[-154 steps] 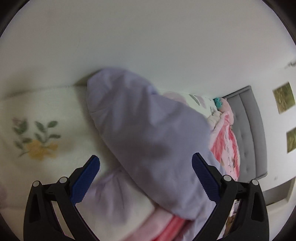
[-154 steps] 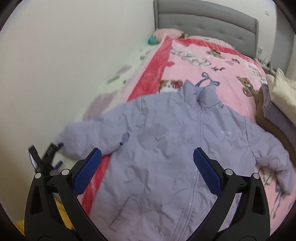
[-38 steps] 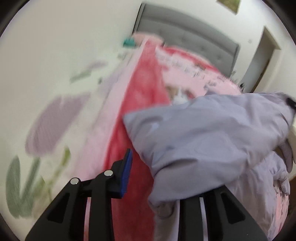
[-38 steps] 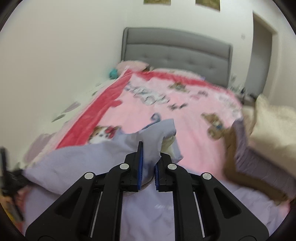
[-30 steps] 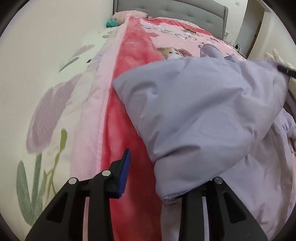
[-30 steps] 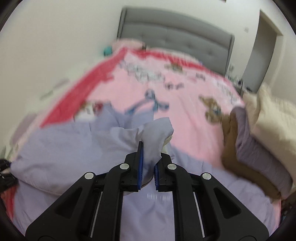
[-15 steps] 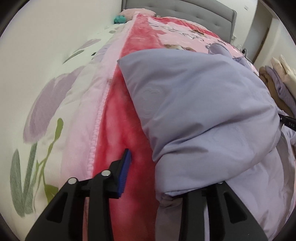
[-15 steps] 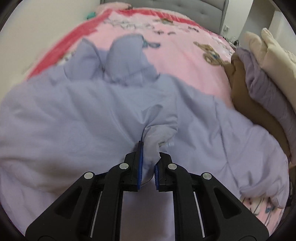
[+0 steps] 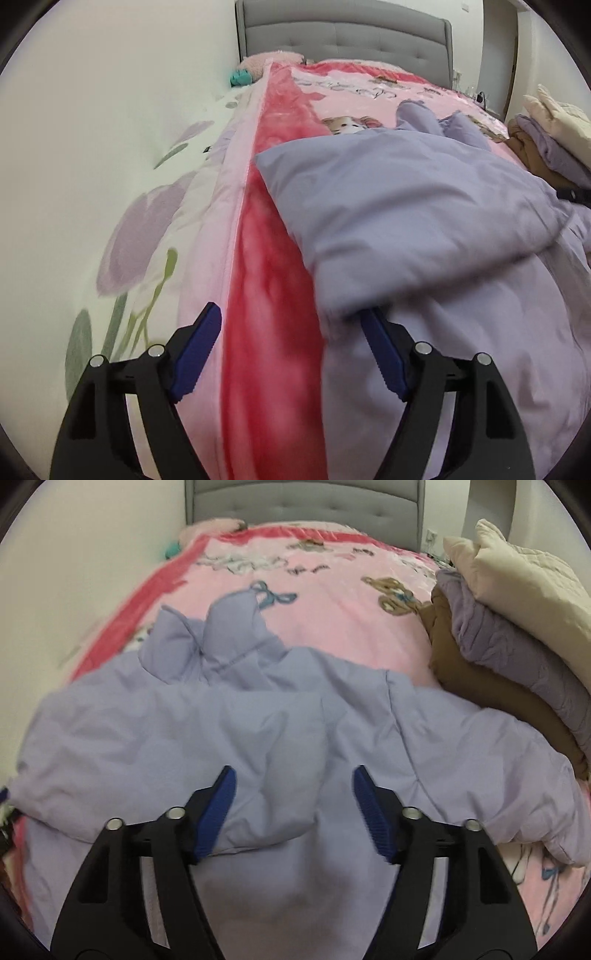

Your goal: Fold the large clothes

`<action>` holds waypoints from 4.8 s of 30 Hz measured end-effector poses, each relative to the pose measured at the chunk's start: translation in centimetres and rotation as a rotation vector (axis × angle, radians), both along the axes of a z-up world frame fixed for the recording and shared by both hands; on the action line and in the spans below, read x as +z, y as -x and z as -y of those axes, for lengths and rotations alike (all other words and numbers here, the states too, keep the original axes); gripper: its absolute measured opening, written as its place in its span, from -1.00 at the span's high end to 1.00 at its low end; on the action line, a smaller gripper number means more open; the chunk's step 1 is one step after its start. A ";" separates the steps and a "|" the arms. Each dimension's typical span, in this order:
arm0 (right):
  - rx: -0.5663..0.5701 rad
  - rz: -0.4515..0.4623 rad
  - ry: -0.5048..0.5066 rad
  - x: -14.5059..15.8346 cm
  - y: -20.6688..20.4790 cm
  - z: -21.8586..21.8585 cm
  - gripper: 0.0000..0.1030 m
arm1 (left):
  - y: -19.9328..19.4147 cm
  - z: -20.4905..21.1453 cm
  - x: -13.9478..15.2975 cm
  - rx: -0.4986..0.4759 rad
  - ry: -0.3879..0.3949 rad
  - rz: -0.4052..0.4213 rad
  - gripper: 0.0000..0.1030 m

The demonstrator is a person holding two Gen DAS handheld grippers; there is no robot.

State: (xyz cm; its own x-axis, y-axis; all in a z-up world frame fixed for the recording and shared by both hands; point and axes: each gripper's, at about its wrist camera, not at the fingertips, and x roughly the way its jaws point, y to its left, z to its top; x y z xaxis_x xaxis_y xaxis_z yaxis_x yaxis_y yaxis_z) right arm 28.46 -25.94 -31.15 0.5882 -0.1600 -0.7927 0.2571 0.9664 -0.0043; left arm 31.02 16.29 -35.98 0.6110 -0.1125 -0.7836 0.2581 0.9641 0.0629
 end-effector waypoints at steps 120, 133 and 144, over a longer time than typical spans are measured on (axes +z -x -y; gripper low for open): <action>0.368 0.218 -0.195 3.9 -4.0 -2.9 0.86 | -2.0 20.3 0.5 -0.087 0.291 -0.133 -0.82; 0.467 -0.004 -0.208 -3.3 -5.3 -7.4 0.84 | -0.7 14.1 2.7 -0.113 0.358 -0.069 -0.82; 0.483 0.051 -0.337 -2.6 -3.5 -5.6 0.75 | -10.1 14.7 2.5 -0.097 0.755 -0.417 -0.82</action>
